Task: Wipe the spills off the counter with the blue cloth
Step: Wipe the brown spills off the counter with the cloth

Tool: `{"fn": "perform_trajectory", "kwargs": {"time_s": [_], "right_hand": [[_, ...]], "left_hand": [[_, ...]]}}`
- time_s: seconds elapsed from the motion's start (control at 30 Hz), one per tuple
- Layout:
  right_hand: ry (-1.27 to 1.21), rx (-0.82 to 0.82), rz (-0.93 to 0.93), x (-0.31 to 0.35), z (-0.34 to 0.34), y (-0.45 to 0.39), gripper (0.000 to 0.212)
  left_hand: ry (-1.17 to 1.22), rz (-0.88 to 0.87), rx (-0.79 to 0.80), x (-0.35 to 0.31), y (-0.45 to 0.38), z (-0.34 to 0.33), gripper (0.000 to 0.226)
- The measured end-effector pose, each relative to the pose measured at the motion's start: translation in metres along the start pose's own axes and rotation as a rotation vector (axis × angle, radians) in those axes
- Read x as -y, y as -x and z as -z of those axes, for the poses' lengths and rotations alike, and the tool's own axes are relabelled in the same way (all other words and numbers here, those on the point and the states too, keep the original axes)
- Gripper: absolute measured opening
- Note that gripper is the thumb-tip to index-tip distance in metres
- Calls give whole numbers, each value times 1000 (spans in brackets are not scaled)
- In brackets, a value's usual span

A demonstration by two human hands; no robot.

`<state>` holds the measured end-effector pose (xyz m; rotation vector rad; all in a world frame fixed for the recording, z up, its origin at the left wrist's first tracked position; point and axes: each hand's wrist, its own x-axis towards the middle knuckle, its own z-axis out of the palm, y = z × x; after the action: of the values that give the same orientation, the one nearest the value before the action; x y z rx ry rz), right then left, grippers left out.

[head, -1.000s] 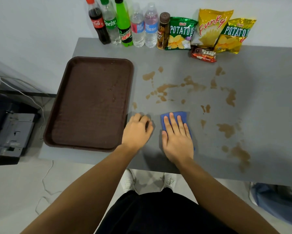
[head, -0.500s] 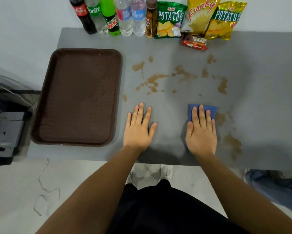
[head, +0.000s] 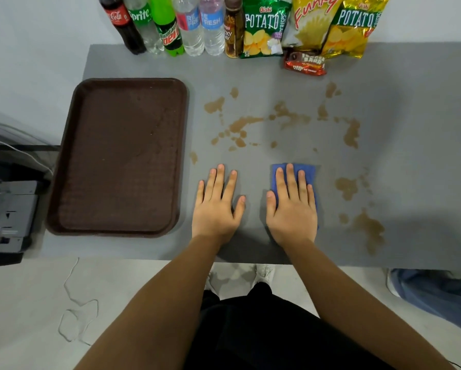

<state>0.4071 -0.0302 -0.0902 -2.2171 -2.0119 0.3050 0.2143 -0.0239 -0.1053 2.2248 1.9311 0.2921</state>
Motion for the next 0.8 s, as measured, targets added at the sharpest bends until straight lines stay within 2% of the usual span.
{"fn": "perform_trajectory", "kwargs": {"time_s": [0.2,0.37,0.57,0.8], "right_hand": [[8,-19,-80,-46,18,-32,60],[30,-21,-146,-86,24,-4,62],[39,-39,-222,-62,14,40,62],[14,-29,0,-20,2,36,62]], "left_hand": [[16,11,-6,-1,0,4,65],[-23,20,50,-7,-1,13,65],[-28,25,55,-16,-1,20,61],[-28,45,64,-17,6,9,70]]}}
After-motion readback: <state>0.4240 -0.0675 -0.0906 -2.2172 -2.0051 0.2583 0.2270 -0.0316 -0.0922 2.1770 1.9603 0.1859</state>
